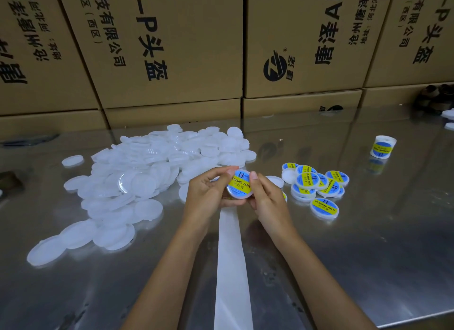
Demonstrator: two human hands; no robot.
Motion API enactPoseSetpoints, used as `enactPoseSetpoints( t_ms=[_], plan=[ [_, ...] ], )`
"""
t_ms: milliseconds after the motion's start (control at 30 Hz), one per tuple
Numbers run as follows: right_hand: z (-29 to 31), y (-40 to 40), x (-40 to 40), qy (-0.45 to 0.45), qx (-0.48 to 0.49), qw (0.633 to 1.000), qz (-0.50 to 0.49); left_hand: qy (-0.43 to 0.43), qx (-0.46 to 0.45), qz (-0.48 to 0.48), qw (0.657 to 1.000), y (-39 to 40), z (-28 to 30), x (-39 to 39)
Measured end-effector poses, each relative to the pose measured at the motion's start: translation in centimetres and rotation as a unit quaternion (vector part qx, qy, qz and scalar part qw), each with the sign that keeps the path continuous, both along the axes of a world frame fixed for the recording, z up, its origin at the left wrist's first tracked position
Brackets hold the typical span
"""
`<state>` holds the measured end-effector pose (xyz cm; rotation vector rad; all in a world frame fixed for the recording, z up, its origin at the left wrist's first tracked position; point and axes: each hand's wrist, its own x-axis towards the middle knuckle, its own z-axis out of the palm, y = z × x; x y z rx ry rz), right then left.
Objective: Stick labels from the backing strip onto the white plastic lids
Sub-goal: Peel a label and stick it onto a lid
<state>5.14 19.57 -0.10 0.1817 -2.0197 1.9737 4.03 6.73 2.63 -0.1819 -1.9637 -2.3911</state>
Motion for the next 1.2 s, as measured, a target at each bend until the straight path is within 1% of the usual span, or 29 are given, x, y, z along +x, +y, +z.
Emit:
enactPoseSetpoints(
  t_ms=[100,233,300,367,467,533,667,867,933,1100,1200],
  plan=[
    [0.0,0.1,0.0,-0.015,-0.007,1.0,-0.006,-0.003,-0.01,-0.008,1.0,-0.1,-0.1,-0.1],
    [0.3,0.1,0.1,-0.024,-0.034,0.999,-0.005,0.013,-0.002,-0.075,0.997,0.0,-0.3,0.1],
    [0.4,0.1,0.2,-0.026,-0.032,0.999,0.0,0.024,-0.014,-0.081,0.996,0.1,-0.4,0.0],
    [0.6,0.2,0.3,-0.03,-0.036,0.999,0.012,0.034,-0.024,-0.068,0.997,0.2,-0.4,0.1],
    [0.8,0.0,0.5,-0.037,-0.052,0.997,0.039,0.04,-0.011,-0.02,0.999,0.0,-0.4,-0.1],
    [0.7,-0.3,0.6,-0.034,-0.016,0.998,0.048,0.045,-0.006,0.013,0.999,-0.2,-0.4,-0.3],
    [-0.2,-0.4,0.3,0.001,0.08,0.996,0.029,0.065,-0.016,0.047,0.997,-0.3,-0.5,-0.5],
    [-0.2,-0.6,0.3,0.014,0.088,0.996,0.025,0.04,-0.006,0.077,0.996,-0.4,-0.3,-0.6],
    [-0.3,-0.5,0.3,0.019,0.093,0.995,0.026,0.027,0.001,0.076,0.997,-0.4,-0.2,-0.6],
    [0.0,-0.5,0.7,0.045,0.092,0.994,0.032,-0.013,0.002,0.037,0.999,-0.4,0.0,-0.5],
    [0.3,-0.5,0.7,0.059,0.087,0.994,0.042,-0.012,0.002,0.036,0.999,-0.6,0.0,-0.5]
  ],
)
